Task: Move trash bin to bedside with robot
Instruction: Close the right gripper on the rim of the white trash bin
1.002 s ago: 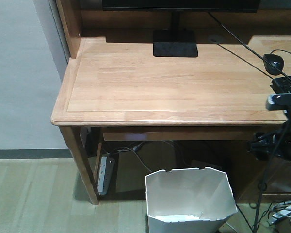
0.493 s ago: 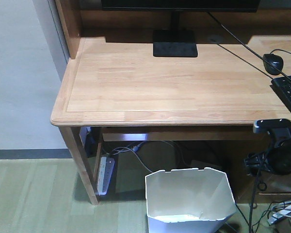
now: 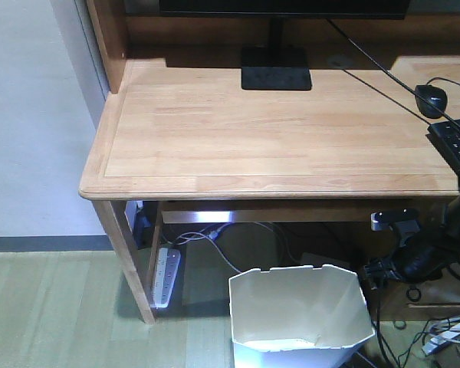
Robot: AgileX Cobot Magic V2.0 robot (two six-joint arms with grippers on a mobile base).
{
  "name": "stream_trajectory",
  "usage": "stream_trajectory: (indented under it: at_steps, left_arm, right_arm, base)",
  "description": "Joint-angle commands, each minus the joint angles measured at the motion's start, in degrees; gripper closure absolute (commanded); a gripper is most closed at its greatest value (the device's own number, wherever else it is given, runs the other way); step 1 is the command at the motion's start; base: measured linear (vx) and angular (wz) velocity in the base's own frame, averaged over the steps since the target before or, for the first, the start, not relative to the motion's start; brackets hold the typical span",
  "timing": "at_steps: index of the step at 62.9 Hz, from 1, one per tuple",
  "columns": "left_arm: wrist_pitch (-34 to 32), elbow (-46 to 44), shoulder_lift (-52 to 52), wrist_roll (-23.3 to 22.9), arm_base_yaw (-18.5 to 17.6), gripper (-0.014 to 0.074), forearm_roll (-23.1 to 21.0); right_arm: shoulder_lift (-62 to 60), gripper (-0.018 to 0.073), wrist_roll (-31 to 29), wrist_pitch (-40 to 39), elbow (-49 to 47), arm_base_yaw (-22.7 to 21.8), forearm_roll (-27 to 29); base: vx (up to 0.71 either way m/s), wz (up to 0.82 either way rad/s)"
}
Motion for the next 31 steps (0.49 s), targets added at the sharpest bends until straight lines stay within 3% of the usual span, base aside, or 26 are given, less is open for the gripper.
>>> stream_trajectory:
  at_steps: [1,31]
  left_arm:
    - [-4.47,1.58,-0.56,-0.52,-0.17,0.0602,-0.17]
    - [-4.47,1.58,-0.56,-0.52,-0.17,0.0602,-0.17]
  right_arm:
    - [2.33,-0.0002,-1.04,-1.38,-3.77,-0.38,0.09]
    - [18.31,0.0050,-6.49,-1.35,-14.80,-0.38,0.09]
  base:
    - [0.00,0.00]
    - [0.00,0.00]
